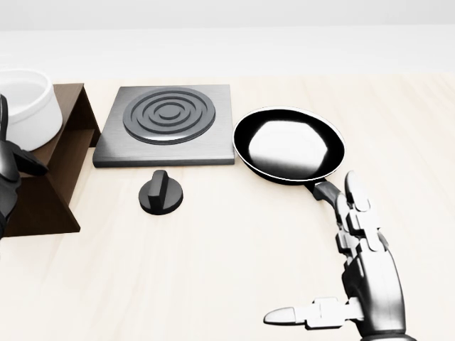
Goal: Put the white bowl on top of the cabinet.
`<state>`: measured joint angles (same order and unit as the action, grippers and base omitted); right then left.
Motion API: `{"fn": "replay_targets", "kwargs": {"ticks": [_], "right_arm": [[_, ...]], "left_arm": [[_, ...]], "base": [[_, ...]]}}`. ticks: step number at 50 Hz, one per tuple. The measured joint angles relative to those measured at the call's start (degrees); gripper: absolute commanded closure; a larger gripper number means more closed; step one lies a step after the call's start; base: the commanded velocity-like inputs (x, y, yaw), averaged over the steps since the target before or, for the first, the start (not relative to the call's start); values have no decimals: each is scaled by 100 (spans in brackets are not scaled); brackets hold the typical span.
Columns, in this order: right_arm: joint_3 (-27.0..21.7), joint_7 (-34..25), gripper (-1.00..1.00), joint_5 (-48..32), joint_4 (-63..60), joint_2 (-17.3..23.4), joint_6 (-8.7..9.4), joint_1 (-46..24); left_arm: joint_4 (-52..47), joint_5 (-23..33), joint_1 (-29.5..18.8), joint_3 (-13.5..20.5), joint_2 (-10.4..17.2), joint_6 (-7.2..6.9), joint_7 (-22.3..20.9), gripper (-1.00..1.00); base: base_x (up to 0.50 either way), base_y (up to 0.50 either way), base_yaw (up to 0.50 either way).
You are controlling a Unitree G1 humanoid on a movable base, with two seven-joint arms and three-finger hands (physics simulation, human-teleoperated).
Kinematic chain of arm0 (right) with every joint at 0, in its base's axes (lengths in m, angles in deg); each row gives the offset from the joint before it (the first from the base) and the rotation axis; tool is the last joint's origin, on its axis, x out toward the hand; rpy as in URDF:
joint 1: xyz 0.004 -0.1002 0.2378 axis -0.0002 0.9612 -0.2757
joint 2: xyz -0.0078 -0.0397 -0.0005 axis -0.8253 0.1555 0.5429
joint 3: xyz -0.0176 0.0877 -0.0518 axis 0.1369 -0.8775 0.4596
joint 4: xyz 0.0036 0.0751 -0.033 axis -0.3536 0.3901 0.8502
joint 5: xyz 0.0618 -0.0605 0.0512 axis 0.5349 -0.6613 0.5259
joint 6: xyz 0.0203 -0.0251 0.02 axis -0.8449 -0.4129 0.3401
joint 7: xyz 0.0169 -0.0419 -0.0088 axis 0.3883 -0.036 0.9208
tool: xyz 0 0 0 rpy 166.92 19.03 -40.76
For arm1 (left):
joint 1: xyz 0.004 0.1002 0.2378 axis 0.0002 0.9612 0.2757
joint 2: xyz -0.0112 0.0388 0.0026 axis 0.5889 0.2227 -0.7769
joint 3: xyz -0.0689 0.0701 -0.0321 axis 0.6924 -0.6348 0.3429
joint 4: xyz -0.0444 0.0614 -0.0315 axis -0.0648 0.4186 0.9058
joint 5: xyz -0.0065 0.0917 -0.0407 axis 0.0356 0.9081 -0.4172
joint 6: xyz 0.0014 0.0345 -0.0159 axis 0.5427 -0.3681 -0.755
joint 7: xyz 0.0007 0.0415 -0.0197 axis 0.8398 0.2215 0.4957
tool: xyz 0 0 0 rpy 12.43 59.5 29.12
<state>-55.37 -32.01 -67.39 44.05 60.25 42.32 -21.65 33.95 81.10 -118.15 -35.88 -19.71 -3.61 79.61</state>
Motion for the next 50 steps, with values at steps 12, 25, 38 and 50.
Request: {"fn": "replay_targets", "kwargs": {"ticks": [12,25,38,50], "right_arm": [[21,25,-100,-38,82,-2,-35,-33],[58,43,-100,-61,64,0,-53,0],[72,62,-100,-78,91,2,-76,0],[52,54,-100,-61,53,3,-92,35]], "left_arm": [[-1790,-24,693,5,44,0,-444,-100],[-5627,888,2261,293,-226,0,-1920,-100],[-8137,1270,3321,467,-703,0,-2792,-100],[-10398,1374,4522,212,-1561,0,-3472,-100]], "base": [[0,0,0],[0,0,0],[0,0,0],[0,0,0]]}}
